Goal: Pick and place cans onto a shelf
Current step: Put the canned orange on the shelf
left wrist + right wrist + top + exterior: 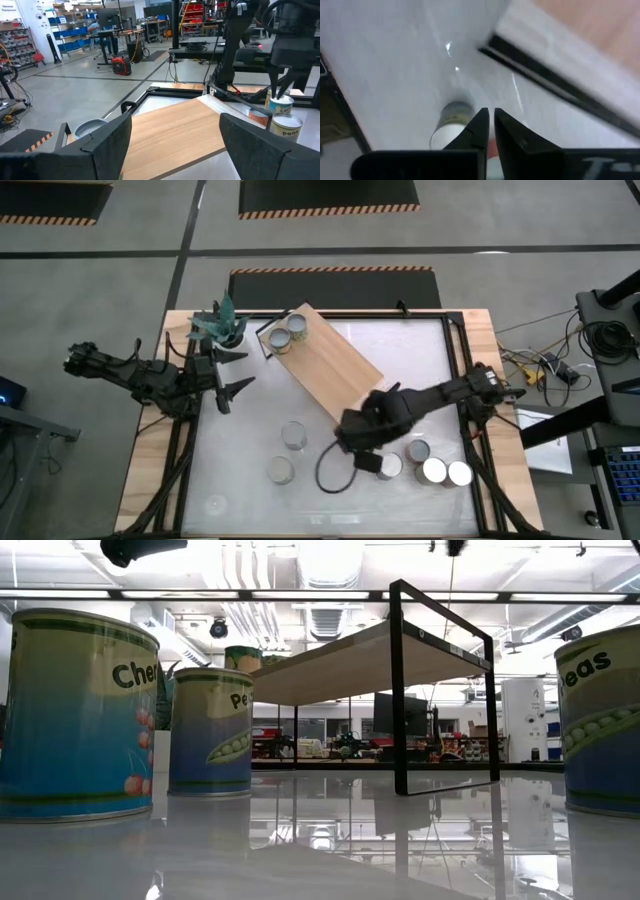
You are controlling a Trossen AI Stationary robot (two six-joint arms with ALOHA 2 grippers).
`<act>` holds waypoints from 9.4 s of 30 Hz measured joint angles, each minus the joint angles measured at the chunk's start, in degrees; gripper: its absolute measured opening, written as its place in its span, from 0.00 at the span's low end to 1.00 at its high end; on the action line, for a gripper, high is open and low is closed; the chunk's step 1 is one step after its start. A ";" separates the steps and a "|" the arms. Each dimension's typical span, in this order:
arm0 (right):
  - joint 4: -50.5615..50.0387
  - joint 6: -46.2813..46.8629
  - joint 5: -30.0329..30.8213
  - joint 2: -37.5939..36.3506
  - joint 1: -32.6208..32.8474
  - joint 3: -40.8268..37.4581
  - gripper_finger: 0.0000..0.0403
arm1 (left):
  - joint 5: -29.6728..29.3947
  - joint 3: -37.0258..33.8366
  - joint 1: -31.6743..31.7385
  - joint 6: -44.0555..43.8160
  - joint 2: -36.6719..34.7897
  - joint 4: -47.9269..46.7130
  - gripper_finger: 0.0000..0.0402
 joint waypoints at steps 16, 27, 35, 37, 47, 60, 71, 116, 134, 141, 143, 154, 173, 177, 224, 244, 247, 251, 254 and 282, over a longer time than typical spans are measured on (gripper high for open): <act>11.56 34.23 5.24 -32.17 12.06 -42.36 0.02 | 0.13 0.31 -0.01 -0.20 0.00 0.00 0.70; 33.05 34.37 1.59 -38.37 14.95 -63.22 0.02 | 0.13 0.31 0.00 -0.20 0.09 -0.04 0.70; 33.76 34.17 0.61 -36.98 14.93 -69.75 0.02 | 0.13 0.31 0.00 -0.17 0.12 -0.05 0.70; 33.88 34.20 0.61 -36.96 14.93 -70.56 0.02 | 0.11 0.31 0.00 -0.17 0.18 -0.04 0.70; 35.99 38.28 10.16 -36.76 14.84 -72.82 0.02 | 0.11 0.31 -0.02 -0.17 0.20 -0.04 0.70; 33.47 41.51 2.32 -39.18 9.79 -71.82 0.11 | 0.11 0.31 -0.02 -0.15 0.35 -0.07 0.70; 32.62 47.24 -1.44 -40.49 9.40 -69.68 0.64 | 0.09 0.31 -0.01 -0.12 0.75 -0.04 0.70; 24.17 46.05 -3.46 -34.38 7.86 -65.83 0.70 | 0.07 0.33 0.00 0.07 0.90 -0.02 0.70; -0.11 31.90 23.87 -38.09 -5.27 -39.52 0.71 | 0.06 0.33 -0.02 0.07 0.90 0.44 0.70; 4.88 17.53 26.28 -36.21 -13.81 -32.61 0.71 | 0.05 0.33 -0.01 0.07 0.90 0.50 0.70; 10.01 12.04 25.73 -35.31 -15.89 -31.25 0.71 | 0.05 0.33 0.00 0.10 0.90 0.54 0.70; 33.61 -15.15 9.26 -23.73 -29.23 -24.12 0.71 | 0.07 0.33 -0.01 0.24 0.90 0.63 0.70; 22.10 -28.92 4.01 3.13 -35.10 2.07 0.71 | 0.07 0.08 0.00 0.07 0.90 0.60 0.70; 21.60 -29.37 4.01 5.17 -35.12 4.06 0.75 | 0.07 0.00 -0.01 -0.20 0.94 0.57 0.70; 34.96 -38.19 9.41 -0.46 -35.34 -12.84 0.03 | 0.07 -0.10 -0.02 -1.27 1.23 -0.44 0.70; 36.96 -41.14 4.77 0.52 -38.43 -13.24 0.03 | 0.08 -0.10 -0.01 -1.27 2.28 -0.44 0.70; 40.27 -43.11 5.86 0.98 -38.86 -13.26 0.03 | 0.07 -0.10 0.00 -1.27 2.37 -0.44 0.70; 43.06 -43.42 6.72 0.98 -40.10 -13.26 0.03 | 0.07 -0.10 0.00 -1.27 2.32 -0.42 0.70; 42.80 -43.36 6.76 0.98 -40.82 -13.26 0.03 | 0.07 -0.10 -0.01 -1.27 2.30 -0.40 0.70; 52.83 -46.37 6.72 2.06 -42.94 -13.31 0.03 | 0.07 -0.10 -0.02 -1.25 2.34 -0.42 0.70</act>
